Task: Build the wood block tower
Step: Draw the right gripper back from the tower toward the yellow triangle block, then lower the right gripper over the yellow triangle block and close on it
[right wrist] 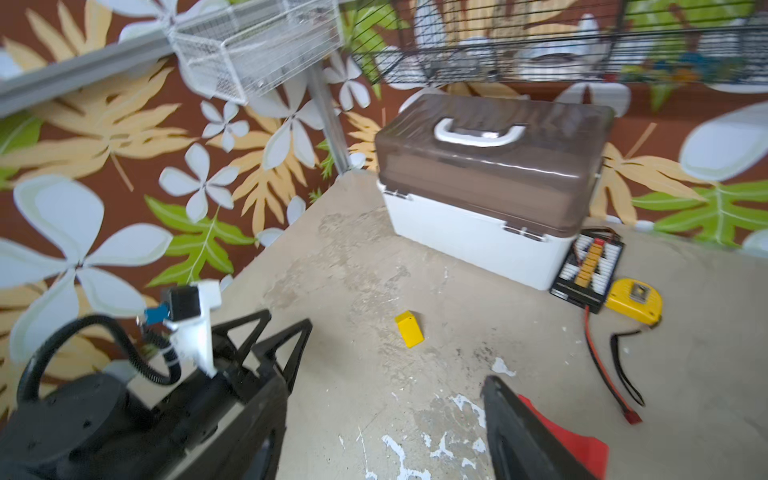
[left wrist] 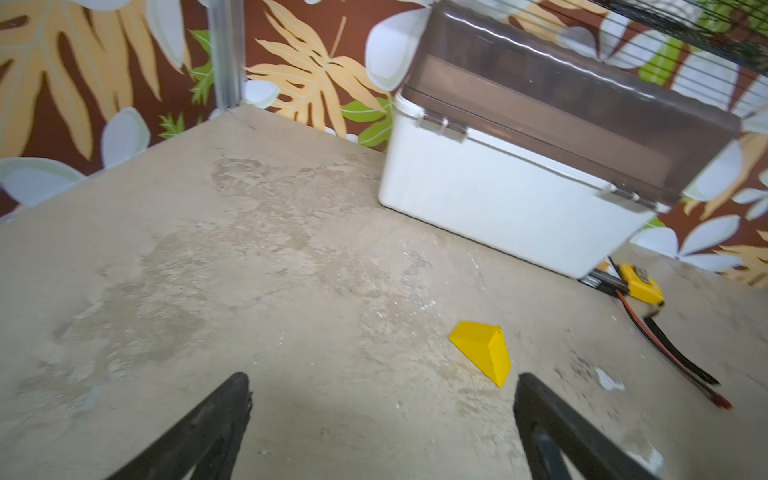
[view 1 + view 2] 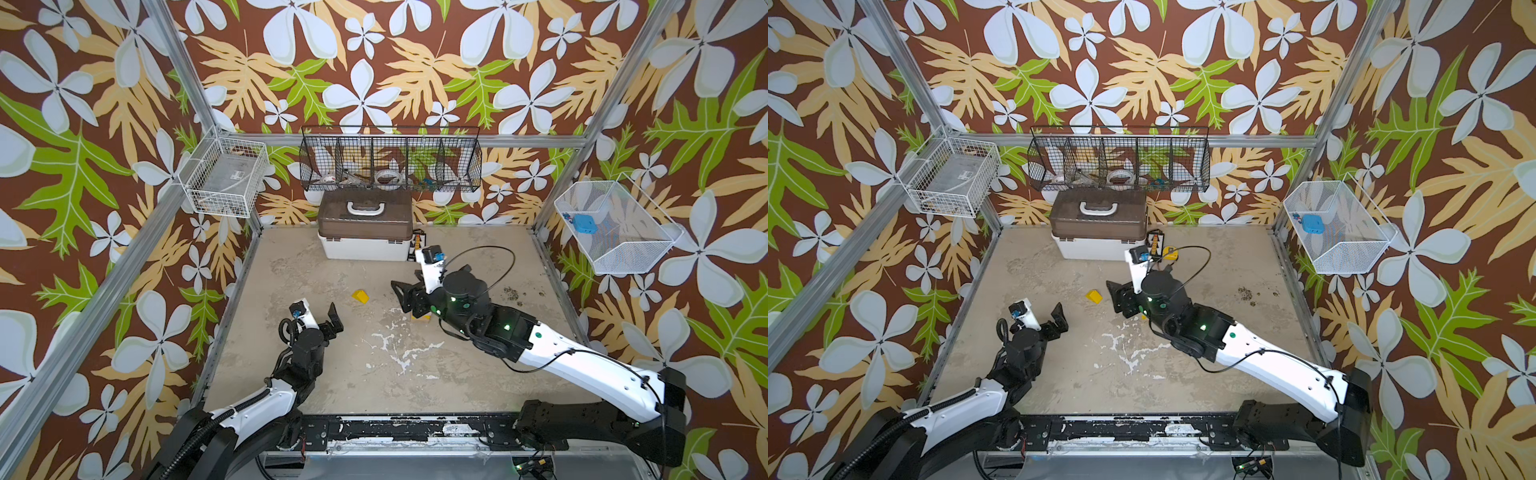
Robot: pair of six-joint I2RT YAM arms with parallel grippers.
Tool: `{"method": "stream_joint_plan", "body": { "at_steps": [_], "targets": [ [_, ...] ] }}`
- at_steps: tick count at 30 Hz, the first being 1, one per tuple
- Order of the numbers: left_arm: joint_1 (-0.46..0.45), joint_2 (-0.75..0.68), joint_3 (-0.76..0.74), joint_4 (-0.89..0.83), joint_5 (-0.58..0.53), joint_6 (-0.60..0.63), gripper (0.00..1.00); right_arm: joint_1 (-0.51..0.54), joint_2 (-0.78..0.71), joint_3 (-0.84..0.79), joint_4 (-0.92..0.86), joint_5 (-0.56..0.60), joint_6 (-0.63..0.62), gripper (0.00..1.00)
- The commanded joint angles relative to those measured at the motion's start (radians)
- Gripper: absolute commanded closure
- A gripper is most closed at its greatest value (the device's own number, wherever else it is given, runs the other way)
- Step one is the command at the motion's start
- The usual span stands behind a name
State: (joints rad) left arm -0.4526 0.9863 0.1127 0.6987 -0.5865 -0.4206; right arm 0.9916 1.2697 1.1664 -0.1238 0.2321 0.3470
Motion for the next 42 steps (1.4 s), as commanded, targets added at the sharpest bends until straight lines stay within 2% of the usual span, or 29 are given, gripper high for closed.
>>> {"method": "stream_joint_plan", "body": {
  "at_steps": [1, 5, 13, 20, 25, 34, 42],
  "targets": [
    [0.02, 0.012, 0.024, -0.062, -0.058, -0.079, 0.0, 0.018, 0.087, 0.042, 0.05, -0.102, -0.121, 0.25],
    [0.041, 0.017, 0.038, -0.094, -0.044, -0.1, 0.0, 0.018, 0.29, 0.197, -0.058, -0.164, -0.098, 0.25],
    [0.105, -0.022, 0.029, -0.135, 0.014, -0.145, 0.0, -0.021, 0.666, 0.455, -0.185, -0.231, -0.08, 0.32],
    [0.143, -0.042, 0.017, -0.133, 0.06, -0.162, 0.0, -0.042, 0.892, 0.676, -0.318, -0.136, -0.083, 0.34],
    [0.144, -0.038, 0.015, -0.121, 0.071, -0.157, 0.0, -0.076, 0.993, 0.773, -0.37, -0.149, -0.077, 0.33],
    [0.144, -0.046, 0.005, -0.114, 0.082, -0.156, 0.0, -0.113, 1.095, 0.856, -0.413, -0.155, -0.096, 0.33],
    [0.144, -0.058, -0.007, -0.105, 0.09, -0.156, 0.0, -0.137, 1.128, 0.862, -0.425, -0.179, -0.105, 0.33]
  ]
}}
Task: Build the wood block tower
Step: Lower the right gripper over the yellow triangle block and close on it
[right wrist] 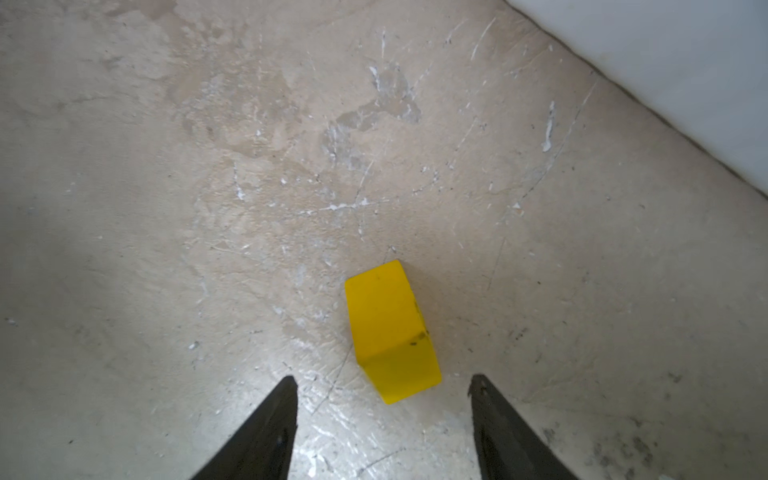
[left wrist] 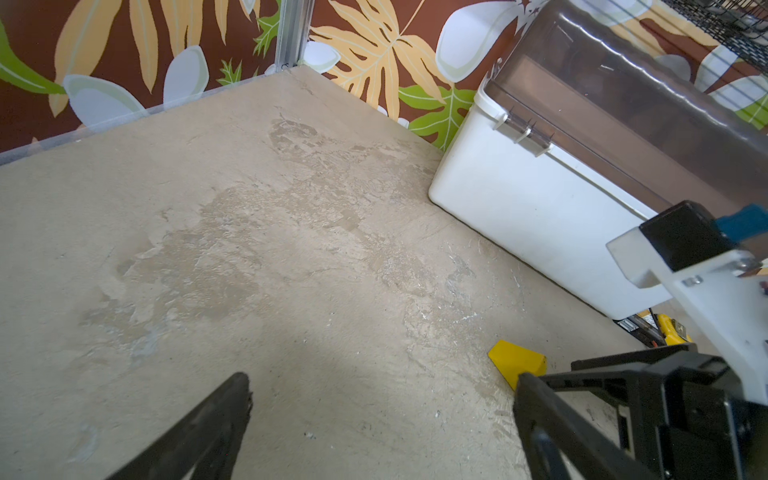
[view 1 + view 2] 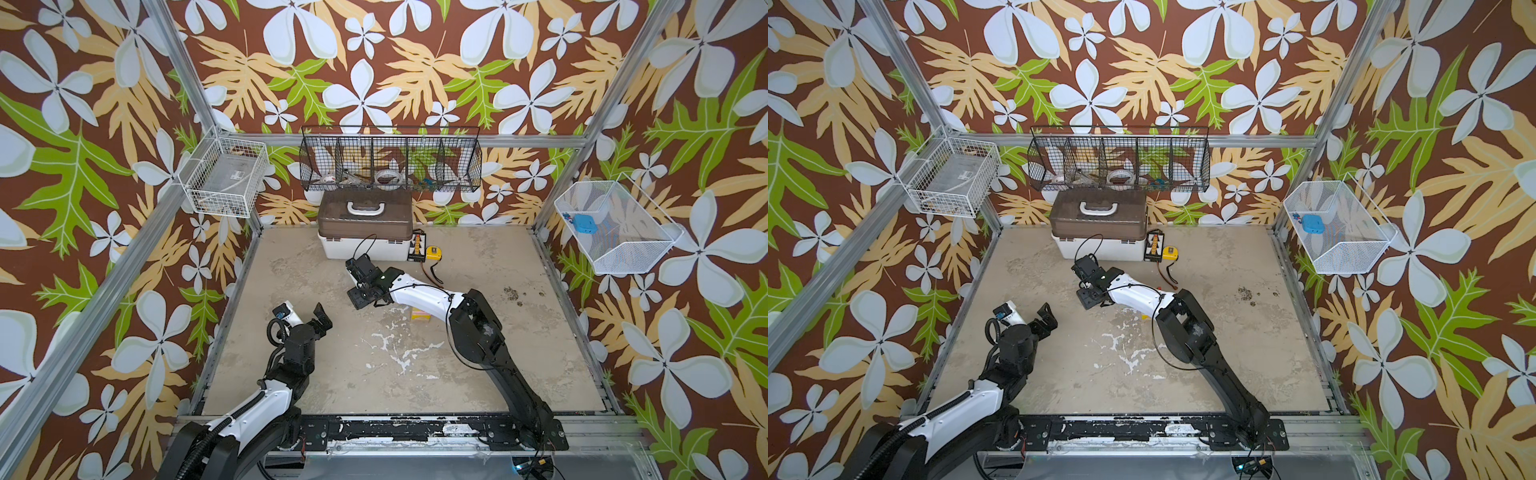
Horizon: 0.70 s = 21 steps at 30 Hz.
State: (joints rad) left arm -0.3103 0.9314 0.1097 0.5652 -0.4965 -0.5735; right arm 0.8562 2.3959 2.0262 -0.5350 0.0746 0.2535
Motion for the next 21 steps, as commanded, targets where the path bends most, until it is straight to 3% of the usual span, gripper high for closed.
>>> {"method": "stream_joint_plan", "body": {
  "at_steps": [1, 15, 21],
  "targets": [
    [0.002, -0.004, -0.004, 0.029, 0.001, -0.002, 0.0, -0.002, 0.004, 0.002, -0.013, -0.025, -0.018, 0.33],
    [0.002, -0.028, -0.02, 0.032, 0.014, -0.004, 0.0, -0.034, 0.116, 0.13, -0.051, -0.054, -0.052, 0.37],
    [0.001, -0.033, -0.024, 0.041, 0.013, -0.002, 0.0, -0.036, 0.146, 0.165, -0.069, -0.085, -0.056, 0.44]
  ]
}}
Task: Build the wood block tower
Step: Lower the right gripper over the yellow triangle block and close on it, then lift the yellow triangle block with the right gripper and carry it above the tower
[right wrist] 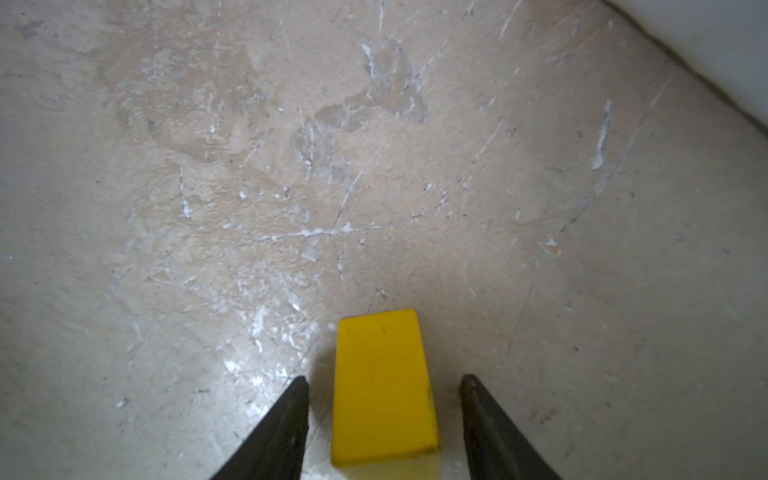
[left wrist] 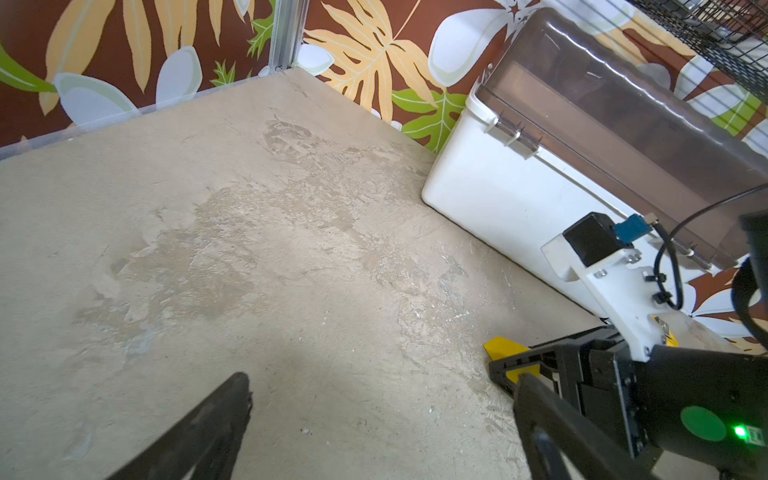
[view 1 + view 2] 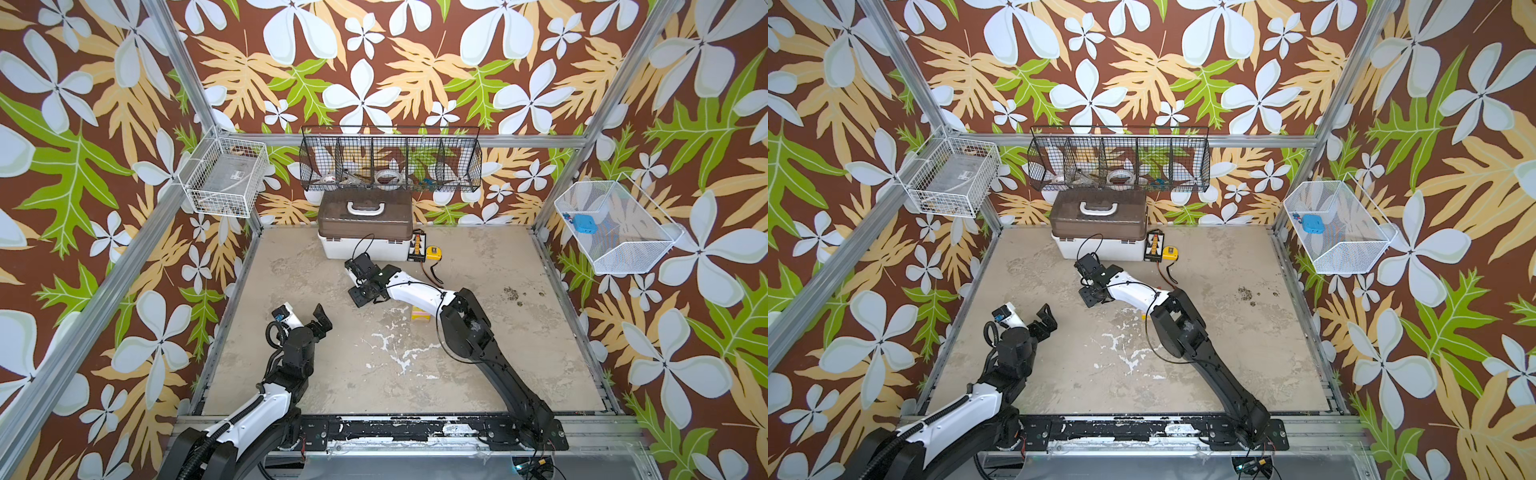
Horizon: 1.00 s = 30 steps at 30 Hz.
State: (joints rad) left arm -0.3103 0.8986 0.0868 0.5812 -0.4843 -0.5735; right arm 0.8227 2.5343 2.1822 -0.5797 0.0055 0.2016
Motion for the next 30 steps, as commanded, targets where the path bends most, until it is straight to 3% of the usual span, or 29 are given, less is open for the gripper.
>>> {"method": "stream_joint_plan", "body": {
  "at_steps": [1, 17, 30],
  "targets": [
    [0.001, 0.0, -0.001, 0.026, 0.004, -0.001, 0.0, -0.002, 0.008, 0.011, -0.024, -0.015, -0.005, 0.46],
    [0.002, -0.013, -0.01, 0.028, 0.01, 0.0, 0.0, 0.001, -0.029, 0.018, -0.038, -0.015, 0.007, 0.75],
    [0.002, 0.008, -0.001, 0.046, 0.03, 0.024, 0.0, 0.014, -0.37, -0.046, -0.007, 0.001, -0.036, 0.97]
  ]
}}
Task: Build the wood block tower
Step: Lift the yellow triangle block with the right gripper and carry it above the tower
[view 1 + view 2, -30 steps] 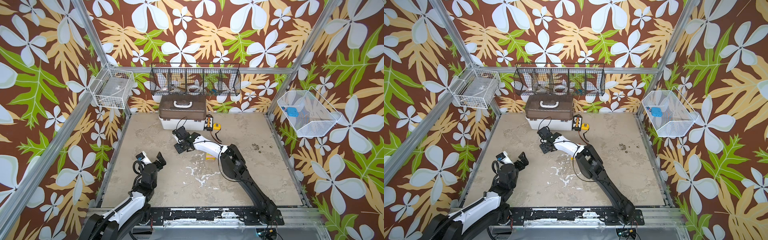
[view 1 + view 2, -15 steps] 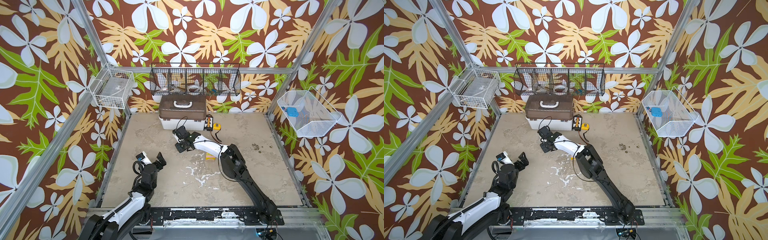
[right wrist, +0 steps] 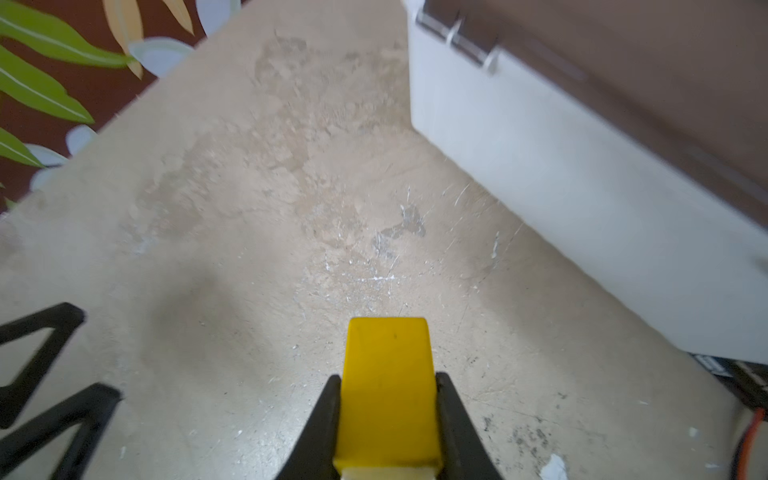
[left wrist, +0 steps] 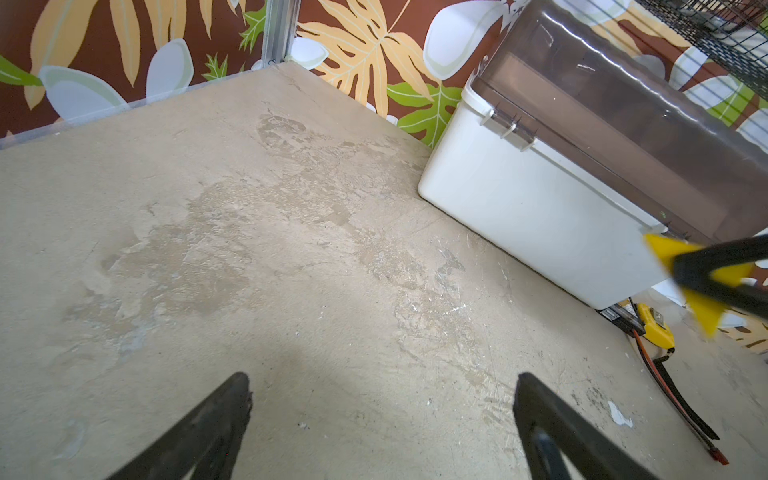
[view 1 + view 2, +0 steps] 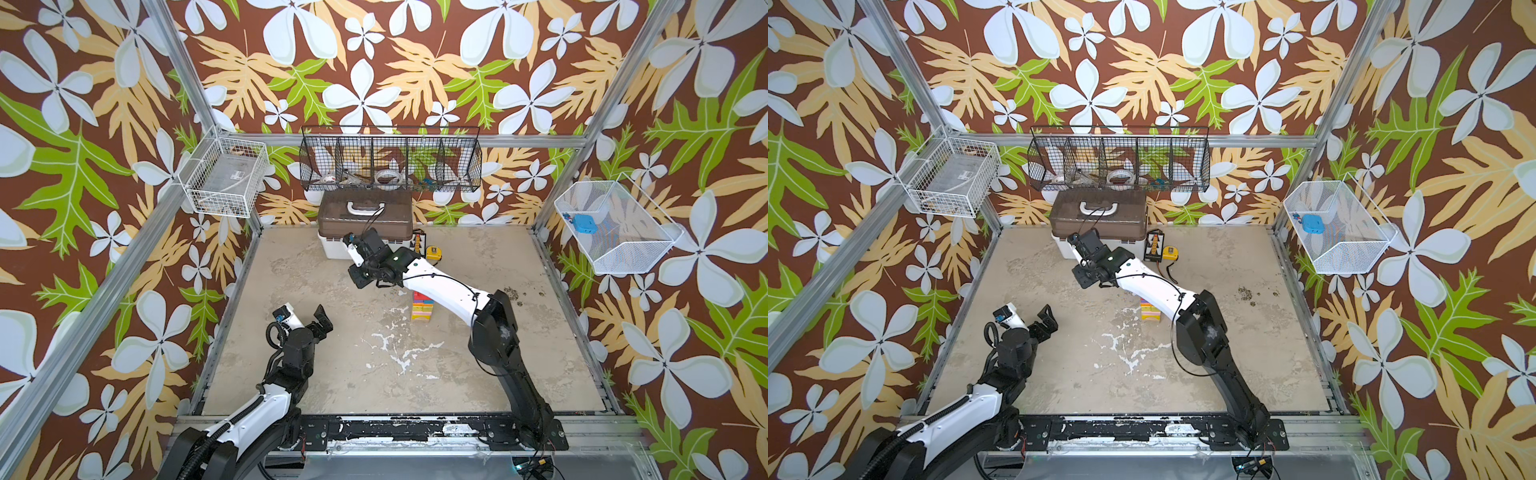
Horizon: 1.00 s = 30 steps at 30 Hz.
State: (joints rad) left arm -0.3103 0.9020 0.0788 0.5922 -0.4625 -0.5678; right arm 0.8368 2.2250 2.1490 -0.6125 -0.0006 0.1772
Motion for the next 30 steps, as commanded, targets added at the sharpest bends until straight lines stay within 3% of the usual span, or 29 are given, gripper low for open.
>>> {"method": "stream_joint_plan", "body": {
  "at_steps": [1, 7, 11, 15, 18, 22, 24, 27, 30],
  "targets": [
    [0.001, 0.005, 0.009, 0.035, 0.011, 0.02, 0.0, -0.001, -0.102, -0.028, 0.036, -0.011, -0.021, 0.98],
    [0.002, -0.019, -0.007, 0.036, 0.014, 0.018, 0.0, -0.001, -0.347, -0.149, 0.087, -0.115, -0.134, 1.0],
    [0.002, -0.042, -0.019, 0.035, 0.024, 0.018, 0.0, -0.002, -0.486, -0.23, 0.102, -0.125, -0.254, 1.0],
    [0.001, -0.071, -0.035, 0.039, 0.032, 0.019, 0.0, -0.007, -0.613, -0.355, 0.027, -0.327, -0.534, 1.0],
    [0.002, -0.084, -0.042, 0.043, 0.025, 0.018, 0.0, -0.006, -0.745, -0.521, 0.077, -0.284, -0.624, 1.0],
    [0.001, -0.081, -0.042, 0.046, 0.024, 0.017, 0.0, -0.015, -0.878, -0.712, 0.048, -0.364, -0.868, 1.0],
    [0.001, -0.081, -0.042, 0.044, 0.026, 0.016, 0.0, -0.055, -0.891, -0.742, 0.007, -0.385, -0.902, 1.0],
    [0.002, -0.084, -0.042, 0.041, 0.03, 0.016, 0.0, -0.218, -0.822, -0.682, -0.112, -0.564, -0.893, 1.0],
    [0.002, -0.089, -0.044, 0.037, 0.036, 0.017, 0.0, -0.249, -0.775, -0.67, -0.136, -0.52, -0.933, 1.0]
  ]
}}
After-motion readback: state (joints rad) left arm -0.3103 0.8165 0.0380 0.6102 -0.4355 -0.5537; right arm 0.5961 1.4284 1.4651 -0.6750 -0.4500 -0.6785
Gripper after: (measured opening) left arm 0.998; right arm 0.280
